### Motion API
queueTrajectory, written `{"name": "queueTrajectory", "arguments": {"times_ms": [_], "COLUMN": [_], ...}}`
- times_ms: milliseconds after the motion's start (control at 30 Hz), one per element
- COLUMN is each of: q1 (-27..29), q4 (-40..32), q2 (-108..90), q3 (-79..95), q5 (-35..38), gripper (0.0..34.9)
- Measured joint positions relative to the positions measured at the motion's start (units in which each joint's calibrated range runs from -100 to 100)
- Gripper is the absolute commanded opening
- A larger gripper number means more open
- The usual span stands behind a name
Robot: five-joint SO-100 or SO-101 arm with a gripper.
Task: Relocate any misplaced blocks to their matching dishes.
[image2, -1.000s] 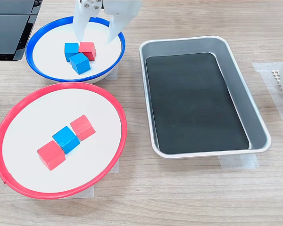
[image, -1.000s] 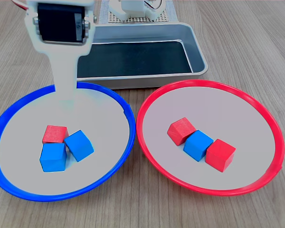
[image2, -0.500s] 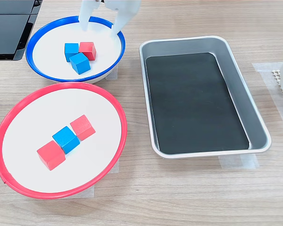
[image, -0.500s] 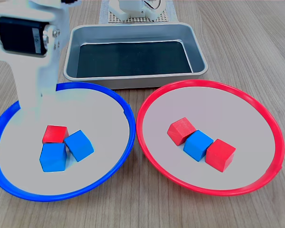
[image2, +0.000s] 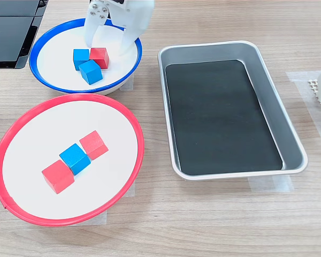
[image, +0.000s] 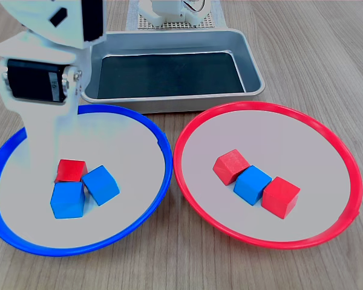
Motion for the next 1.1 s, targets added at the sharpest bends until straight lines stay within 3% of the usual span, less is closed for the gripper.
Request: {"name": "queueTrajectory", "arguments": {"times_ms": [367,700,1100], "q1": [-1.2,-3.7,-3.9], "q4": [0.0,1.1,1.5], "q2": [3.4,3.5,3.5], "q3": [-3.9,-4.0,-4.0], "q5": [0.0,1.2,1.8], "gripper": [17.3,12.6,13.8]}}
